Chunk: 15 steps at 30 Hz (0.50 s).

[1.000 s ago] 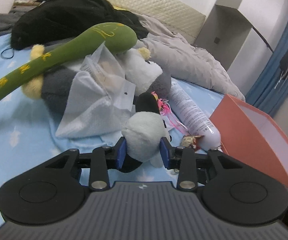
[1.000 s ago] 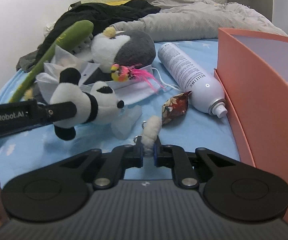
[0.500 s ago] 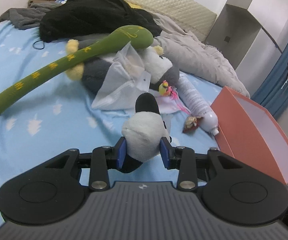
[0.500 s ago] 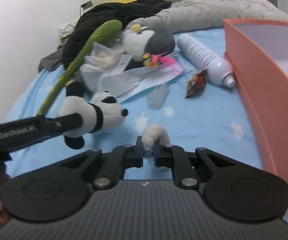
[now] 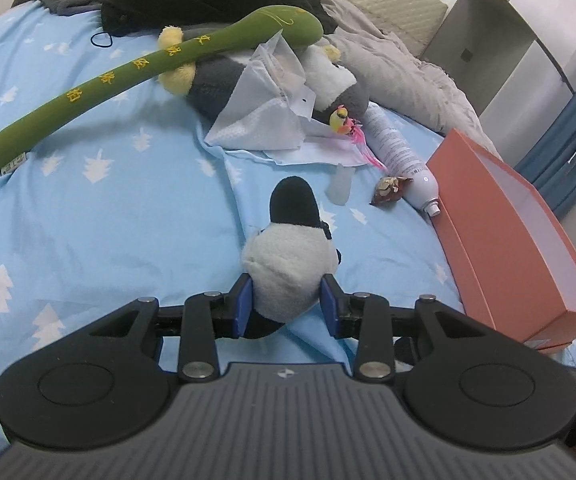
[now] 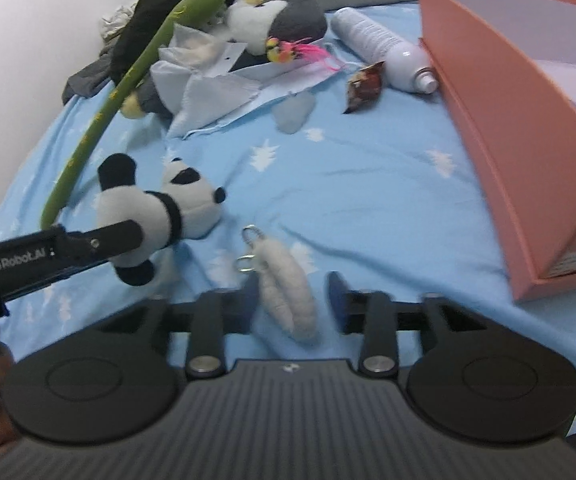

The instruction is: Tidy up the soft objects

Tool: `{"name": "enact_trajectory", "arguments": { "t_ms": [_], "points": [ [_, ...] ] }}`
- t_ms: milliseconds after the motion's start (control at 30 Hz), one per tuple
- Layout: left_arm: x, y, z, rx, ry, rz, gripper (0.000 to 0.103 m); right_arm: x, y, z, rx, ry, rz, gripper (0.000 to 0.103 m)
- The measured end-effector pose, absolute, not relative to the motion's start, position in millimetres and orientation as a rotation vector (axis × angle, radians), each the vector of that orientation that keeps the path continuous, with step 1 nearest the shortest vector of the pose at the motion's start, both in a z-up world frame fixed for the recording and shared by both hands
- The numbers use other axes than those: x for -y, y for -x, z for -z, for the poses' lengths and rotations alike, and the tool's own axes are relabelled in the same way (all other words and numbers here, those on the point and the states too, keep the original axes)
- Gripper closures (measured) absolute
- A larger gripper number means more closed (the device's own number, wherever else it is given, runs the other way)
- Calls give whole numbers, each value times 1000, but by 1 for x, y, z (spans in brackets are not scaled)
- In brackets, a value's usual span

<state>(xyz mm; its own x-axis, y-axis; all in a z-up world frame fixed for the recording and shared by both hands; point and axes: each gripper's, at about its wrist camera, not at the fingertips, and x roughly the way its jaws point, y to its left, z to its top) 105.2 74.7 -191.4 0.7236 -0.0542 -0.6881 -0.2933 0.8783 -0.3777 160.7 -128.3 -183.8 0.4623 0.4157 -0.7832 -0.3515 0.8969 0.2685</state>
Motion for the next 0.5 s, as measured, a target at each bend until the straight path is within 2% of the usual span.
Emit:
{"name": "enact_trajectory", "arguments": {
  "t_ms": [33, 267, 500],
  "points": [
    [-75, -106, 192, -760, 492, -135, 62, 131, -162, 182, -976, -77, -472, 49],
    [-74, -111, 197, -793, 495, -132, 62, 115, -164, 169, -880, 62, -555, 49],
    [-75, -113, 198, -800, 501, -132, 62, 93, -166, 189, -906, 197, -588, 50]
  ]
}}
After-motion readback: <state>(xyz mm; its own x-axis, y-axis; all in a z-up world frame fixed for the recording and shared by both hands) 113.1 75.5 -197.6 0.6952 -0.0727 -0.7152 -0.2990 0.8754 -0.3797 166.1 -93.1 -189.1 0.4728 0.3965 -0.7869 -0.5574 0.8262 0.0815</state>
